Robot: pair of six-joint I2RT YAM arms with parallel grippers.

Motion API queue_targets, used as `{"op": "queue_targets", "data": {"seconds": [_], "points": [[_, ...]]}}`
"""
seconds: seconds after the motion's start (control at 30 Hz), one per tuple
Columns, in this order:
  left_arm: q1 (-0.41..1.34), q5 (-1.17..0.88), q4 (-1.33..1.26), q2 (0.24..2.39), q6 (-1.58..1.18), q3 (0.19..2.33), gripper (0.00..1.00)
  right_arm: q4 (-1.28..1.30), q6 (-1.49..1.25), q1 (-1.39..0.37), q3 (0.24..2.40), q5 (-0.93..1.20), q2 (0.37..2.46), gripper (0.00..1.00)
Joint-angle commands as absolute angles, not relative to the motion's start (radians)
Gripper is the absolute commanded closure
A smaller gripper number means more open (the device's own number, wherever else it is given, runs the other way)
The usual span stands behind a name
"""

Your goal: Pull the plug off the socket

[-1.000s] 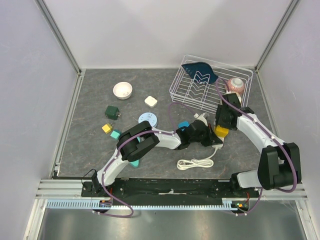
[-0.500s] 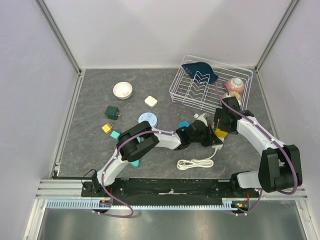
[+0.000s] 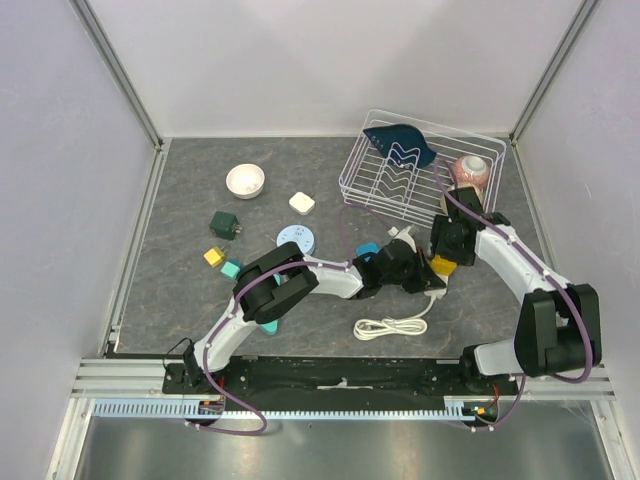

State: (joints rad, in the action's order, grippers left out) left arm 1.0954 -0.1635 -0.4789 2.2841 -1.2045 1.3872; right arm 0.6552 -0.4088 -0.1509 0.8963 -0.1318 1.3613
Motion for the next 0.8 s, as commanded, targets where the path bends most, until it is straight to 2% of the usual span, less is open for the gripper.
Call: {"op": "queue_targets", "data": {"seconds": [0.0,0.23,0.47,0.67,0.77], "points": [[1.097,-0.091,-0.221,2.381,-1.137,1.381,0.98,0.744,-0.354,-0.123,1.041,-0.087,1.426,1.00],[1.095,-0.095,-0.225,2.410,-1.160,1.367,0.98,0.778,-0.331,-0.092,1.092,-0.095,1.459,1.00],[1.092,-0.089,-0.218,2.408,-1.161,1.377,0.98,0.657,-0.370,-0.109,0.899,-0.106,1.295,1.00],[1.095,-0.066,-0.190,2.399,-1.149,1.370,0.98,0.750,-0.362,-0.107,1.028,-0.173,1.330,1.00],[1.095,-0.066,-0.173,2.408,-1.150,1.381,0.98,0.797,-0.362,-0.068,1.112,-0.117,1.380,1.00]]}}
